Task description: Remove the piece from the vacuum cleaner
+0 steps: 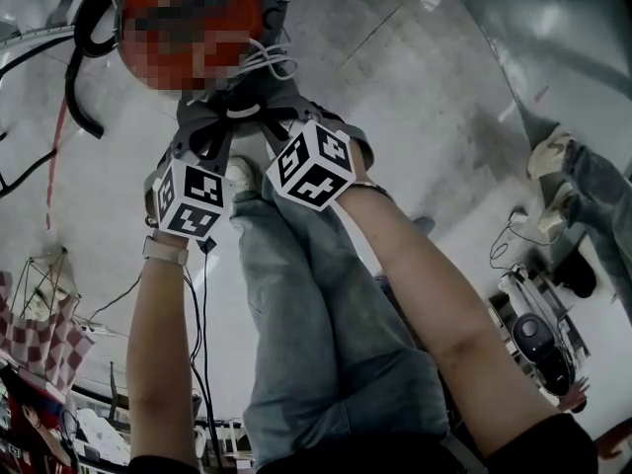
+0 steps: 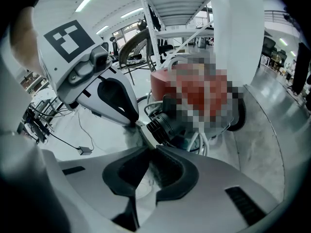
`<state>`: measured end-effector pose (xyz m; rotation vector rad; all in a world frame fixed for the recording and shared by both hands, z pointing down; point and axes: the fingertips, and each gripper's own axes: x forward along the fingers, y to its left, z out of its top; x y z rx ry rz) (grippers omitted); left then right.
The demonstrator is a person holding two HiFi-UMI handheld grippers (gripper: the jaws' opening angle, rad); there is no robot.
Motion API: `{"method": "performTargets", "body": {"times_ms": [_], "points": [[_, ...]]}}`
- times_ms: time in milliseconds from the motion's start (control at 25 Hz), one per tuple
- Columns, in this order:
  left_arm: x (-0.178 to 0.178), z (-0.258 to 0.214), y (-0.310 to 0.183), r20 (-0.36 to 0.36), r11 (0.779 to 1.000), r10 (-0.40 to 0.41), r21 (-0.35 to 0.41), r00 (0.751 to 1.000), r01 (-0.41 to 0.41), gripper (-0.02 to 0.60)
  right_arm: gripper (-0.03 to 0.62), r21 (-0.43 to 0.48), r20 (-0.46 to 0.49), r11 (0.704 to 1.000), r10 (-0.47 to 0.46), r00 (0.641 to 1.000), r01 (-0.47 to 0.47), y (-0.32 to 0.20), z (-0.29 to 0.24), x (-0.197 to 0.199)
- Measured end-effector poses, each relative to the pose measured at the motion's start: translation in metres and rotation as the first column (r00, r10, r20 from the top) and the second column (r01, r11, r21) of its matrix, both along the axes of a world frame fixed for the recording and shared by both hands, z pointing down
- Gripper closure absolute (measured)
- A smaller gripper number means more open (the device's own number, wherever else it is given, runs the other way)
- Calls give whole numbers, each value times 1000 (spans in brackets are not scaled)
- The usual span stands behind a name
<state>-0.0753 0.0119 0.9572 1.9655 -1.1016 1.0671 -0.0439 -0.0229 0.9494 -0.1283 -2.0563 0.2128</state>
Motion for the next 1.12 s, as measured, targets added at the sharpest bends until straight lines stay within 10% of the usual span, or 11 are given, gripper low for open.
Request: {"method": "performTargets", "body": {"times_ms": [1120], "points": [[19,-10,21,-45,997,2,-73,999,-6,531,523,32,-15,998,62,998,-61,18,-11,19]]}}
